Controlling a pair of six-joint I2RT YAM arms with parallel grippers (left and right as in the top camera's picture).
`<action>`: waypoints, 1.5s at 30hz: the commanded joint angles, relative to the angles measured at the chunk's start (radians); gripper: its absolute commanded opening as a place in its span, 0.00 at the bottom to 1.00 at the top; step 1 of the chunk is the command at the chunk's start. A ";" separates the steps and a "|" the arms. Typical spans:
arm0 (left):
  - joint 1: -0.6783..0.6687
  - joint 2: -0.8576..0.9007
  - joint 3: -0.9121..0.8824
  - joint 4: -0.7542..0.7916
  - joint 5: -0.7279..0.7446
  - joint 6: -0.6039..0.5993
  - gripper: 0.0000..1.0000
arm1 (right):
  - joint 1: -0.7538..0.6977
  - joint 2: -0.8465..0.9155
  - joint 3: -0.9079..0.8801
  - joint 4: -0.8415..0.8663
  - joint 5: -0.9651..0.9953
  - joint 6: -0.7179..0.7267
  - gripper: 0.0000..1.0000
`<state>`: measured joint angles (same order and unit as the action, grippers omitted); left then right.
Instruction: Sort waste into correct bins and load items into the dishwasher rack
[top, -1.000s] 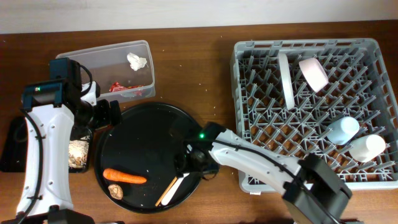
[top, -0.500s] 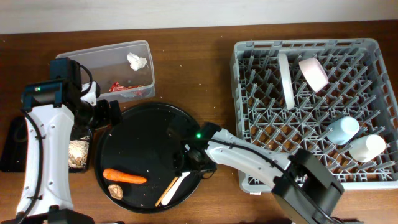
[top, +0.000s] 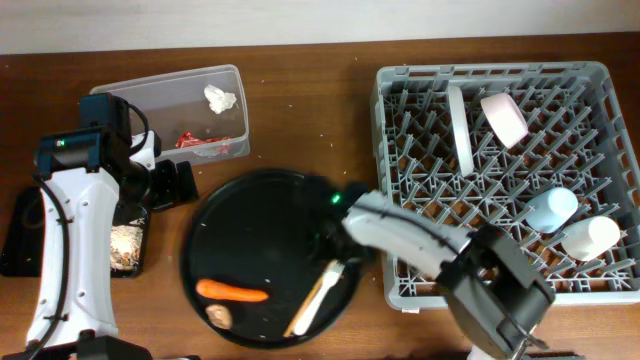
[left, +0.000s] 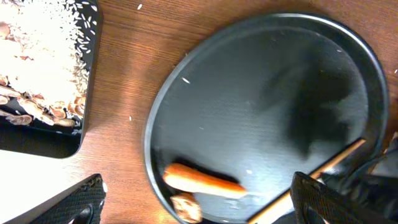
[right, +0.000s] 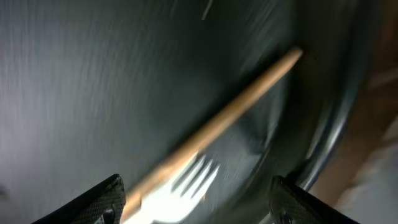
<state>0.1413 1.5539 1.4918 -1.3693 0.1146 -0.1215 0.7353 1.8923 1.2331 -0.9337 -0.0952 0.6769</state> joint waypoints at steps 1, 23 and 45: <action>-0.002 0.002 -0.008 -0.001 -0.007 0.002 0.95 | -0.110 0.022 0.019 -0.014 0.090 -0.113 0.77; -0.002 0.002 -0.008 -0.006 -0.007 0.002 0.95 | 0.097 -0.023 0.034 -0.153 -0.077 0.169 0.75; -0.002 0.002 -0.008 -0.011 -0.007 0.002 0.95 | 0.062 -0.024 -0.155 0.217 -0.023 0.168 0.46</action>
<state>0.1413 1.5539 1.4887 -1.3804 0.1143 -0.1215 0.8127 1.8297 1.0821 -0.7307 -0.1688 0.8608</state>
